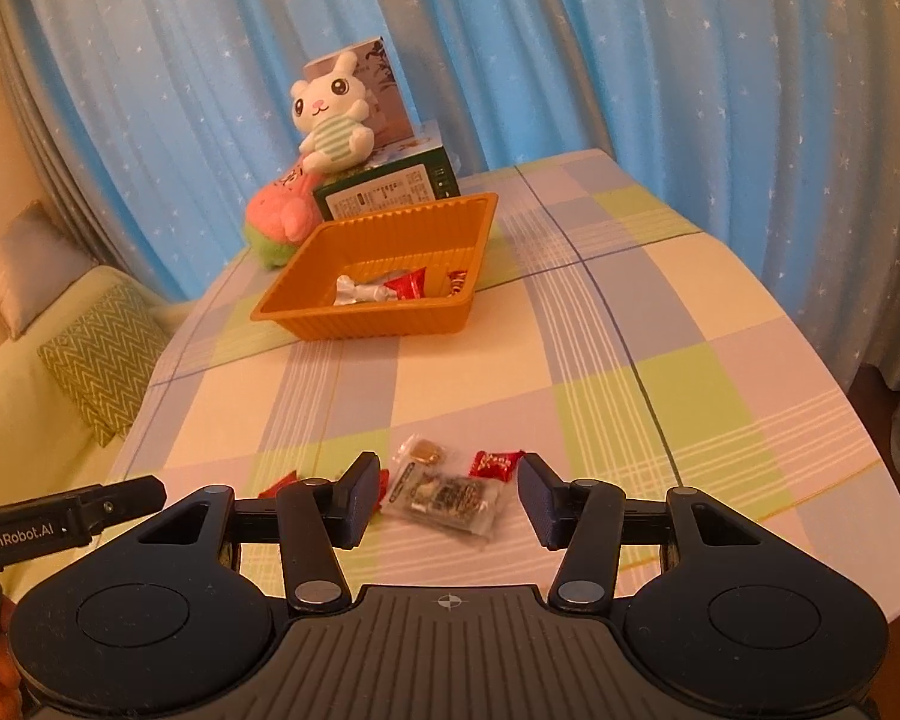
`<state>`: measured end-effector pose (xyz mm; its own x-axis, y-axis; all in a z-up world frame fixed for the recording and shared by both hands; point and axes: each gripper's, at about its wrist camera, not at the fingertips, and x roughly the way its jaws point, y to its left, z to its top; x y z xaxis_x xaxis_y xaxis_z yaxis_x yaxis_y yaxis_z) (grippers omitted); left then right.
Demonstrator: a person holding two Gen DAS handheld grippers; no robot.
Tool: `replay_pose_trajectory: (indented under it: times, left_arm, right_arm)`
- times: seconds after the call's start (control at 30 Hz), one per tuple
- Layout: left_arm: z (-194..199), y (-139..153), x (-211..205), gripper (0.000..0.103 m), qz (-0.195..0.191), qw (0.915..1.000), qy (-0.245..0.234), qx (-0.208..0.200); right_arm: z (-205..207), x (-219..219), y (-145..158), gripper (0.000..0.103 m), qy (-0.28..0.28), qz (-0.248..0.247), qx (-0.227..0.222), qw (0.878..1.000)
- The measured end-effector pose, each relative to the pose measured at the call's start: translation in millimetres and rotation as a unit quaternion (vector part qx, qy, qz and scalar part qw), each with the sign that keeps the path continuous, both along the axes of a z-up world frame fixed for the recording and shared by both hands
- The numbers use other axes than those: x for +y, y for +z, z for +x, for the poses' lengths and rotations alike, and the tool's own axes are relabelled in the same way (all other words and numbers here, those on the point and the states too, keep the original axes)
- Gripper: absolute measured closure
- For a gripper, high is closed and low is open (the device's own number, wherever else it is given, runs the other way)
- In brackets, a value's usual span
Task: Organize snacks
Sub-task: 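Move both open tools back toward the remaining candies, then grasp the clear snack bag with the right tool while the left tool grasps a red packet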
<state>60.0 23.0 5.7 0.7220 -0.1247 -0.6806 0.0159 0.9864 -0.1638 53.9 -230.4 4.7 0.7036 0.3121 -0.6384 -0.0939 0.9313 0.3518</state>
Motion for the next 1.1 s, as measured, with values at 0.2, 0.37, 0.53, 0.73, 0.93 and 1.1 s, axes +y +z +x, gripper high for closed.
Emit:
replay_pose_trajectory:
  times: [0.2,0.37,0.53,0.73,0.93,1.1]
  left_arm:
    - [-8,-6,1,0.029,-0.002,1.0,0.005,0.007]
    - [-12,-13,2,0.027,-0.004,0.9999,0.007,0.013]
    - [-11,-20,2,0.027,-0.006,0.9998,0.007,0.018]
    - [-4,-27,1,0.027,-0.005,0.9997,0.008,0.023]
    - [10,-41,5,0.027,0.0,0.9994,0.011,0.034]
    - [22,-52,9,0.027,0.0,0.999,0.013,0.044]
  right_arm:
    - [-10,-1,-12,0.052,0.006,-0.015,0.006,1.0]
    - [-13,0,-19,0.052,0.02,-0.033,0.004,0.999]
    - [-9,7,-29,0.052,0.049,-0.045,0.008,0.998]
    - [3,18,-39,0.052,0.091,-0.063,0.008,0.994]
    - [23,31,-52,0.052,0.138,-0.098,0.005,0.985]
    - [44,41,-64,0.052,0.179,-0.121,0.0,0.976]
